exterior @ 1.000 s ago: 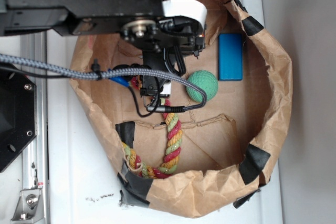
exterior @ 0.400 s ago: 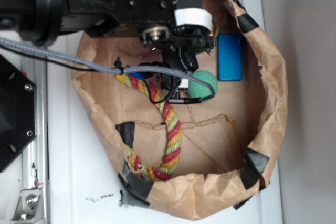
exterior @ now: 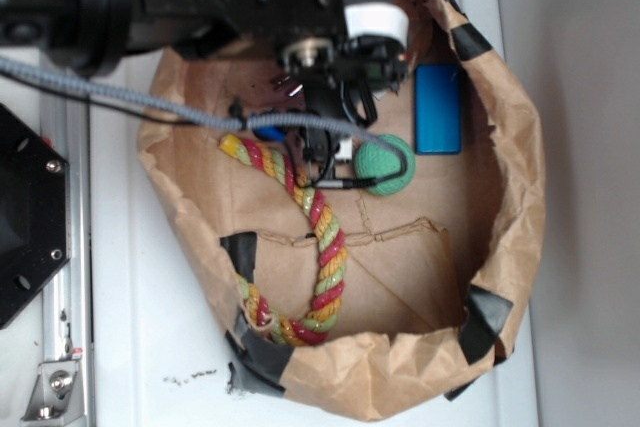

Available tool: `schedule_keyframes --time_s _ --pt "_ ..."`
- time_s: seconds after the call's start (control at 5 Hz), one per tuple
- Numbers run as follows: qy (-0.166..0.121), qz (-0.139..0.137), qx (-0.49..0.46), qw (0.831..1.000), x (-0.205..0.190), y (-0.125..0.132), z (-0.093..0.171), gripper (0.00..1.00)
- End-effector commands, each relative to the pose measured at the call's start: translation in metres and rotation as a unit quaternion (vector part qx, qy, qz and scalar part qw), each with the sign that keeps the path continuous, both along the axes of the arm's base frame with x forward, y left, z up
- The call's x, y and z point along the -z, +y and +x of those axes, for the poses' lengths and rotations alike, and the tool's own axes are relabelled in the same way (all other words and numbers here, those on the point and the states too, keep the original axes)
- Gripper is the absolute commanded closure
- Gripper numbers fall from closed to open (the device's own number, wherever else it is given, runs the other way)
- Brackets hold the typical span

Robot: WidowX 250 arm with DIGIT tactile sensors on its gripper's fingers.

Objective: Grab the silver keys.

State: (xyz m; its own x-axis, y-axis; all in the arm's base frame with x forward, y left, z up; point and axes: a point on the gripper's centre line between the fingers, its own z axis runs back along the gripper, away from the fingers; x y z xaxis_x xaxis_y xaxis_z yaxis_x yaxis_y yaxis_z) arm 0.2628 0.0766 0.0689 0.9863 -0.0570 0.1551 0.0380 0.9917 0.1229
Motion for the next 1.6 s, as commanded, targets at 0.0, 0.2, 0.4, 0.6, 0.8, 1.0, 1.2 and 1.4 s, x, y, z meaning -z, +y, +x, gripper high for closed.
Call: schedule_keyframes --time_s 0.0,0.2,0.4,0.6,0.8,1.0,1.2,1.4 --pt "-0.05 0.04 -0.023 0.998 -0.014 0.016 0.007 0.0" --pt "-0.076 0.045 -0.048 0.995 -0.013 0.018 0.01 0.0" --pt "-0.075 0.042 -0.045 0.995 -0.011 0.018 0.01 0.0" --pt "-0.07 0.04 -0.045 0.996 -0.007 0.016 0.014 0.0" --pt "-0.075 0.048 -0.051 0.995 -0.002 0.015 0.019 0.0" --pt "-0.076 0.057 -0.052 0.994 0.003 0.015 0.023 0.0" --pt "-0.079 0.058 -0.054 0.994 0.005 0.014 0.026 0.0" --pt "-0.083 0.062 -0.058 0.993 0.008 0.013 0.028 0.16"
